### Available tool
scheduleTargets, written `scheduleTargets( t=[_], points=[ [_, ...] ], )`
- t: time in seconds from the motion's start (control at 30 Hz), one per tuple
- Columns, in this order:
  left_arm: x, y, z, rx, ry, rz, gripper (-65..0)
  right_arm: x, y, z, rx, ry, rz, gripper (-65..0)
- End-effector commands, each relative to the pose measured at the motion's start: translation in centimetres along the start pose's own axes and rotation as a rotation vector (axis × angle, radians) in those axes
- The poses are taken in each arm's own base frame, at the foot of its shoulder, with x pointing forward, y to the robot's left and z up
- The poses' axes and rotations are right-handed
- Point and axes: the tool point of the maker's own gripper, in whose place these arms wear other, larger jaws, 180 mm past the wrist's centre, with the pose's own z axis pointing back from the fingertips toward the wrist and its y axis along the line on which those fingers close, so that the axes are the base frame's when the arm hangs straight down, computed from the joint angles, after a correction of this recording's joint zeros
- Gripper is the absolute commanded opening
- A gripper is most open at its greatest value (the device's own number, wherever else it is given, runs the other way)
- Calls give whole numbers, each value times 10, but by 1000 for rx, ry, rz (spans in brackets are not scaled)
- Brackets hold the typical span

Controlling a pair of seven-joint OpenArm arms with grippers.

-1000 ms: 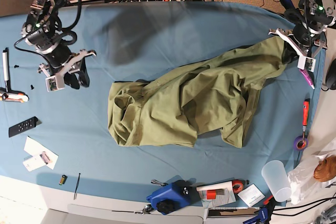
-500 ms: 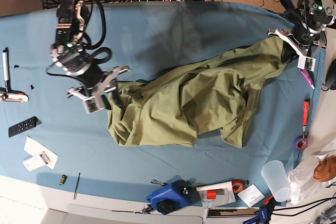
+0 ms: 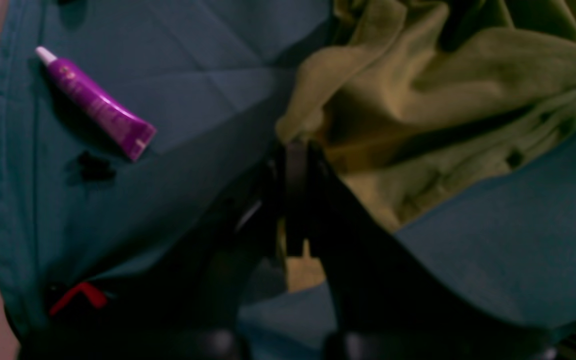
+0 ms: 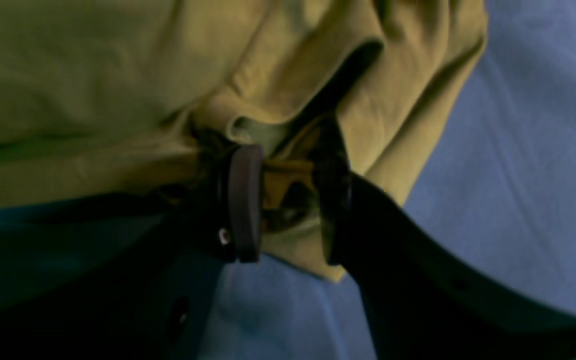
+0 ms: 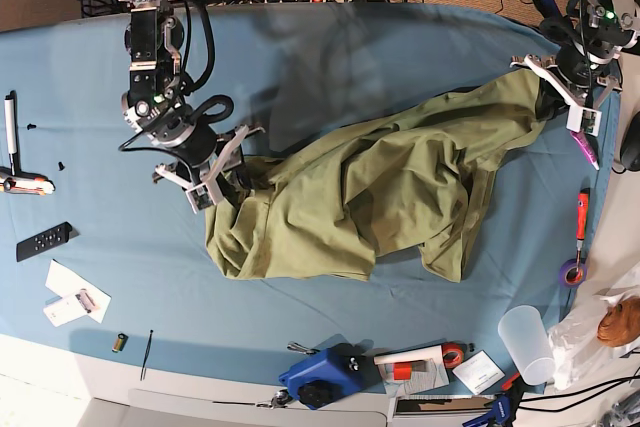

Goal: Layout the t-shirt on the table in an organized manner, then fold the t-shirt properly
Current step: 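Lower the right gripper onto the shirt edge and grasp it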

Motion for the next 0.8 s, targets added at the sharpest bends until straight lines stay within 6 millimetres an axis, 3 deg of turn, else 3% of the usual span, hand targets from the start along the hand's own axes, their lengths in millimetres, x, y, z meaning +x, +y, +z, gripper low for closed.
scheduleTargets(
  t=[0.0,0.1,0.2,0.23,0.7,0.77],
  points=[
    [12,2,3,2,-44,-11,-650,24,-6,2,-9,-75,10,-461],
    [12,2,3,2,-44,-10,-650,29,-7,2,-10,-85,11,-487],
    [12,2,3,1,-43,-10,-650,27,-7,1,-10,-75,10,-637],
    [12,2,3,2,-43,-10,-650,25,-7,1,-10,-64,10,-650],
    [12,2,3,2,-43,-11,-650,20,-3,1,17,-35,12,-650],
    [12,2,3,2,-43,-11,-650,19,4,2,53,-34,41,-539]
  ],
)
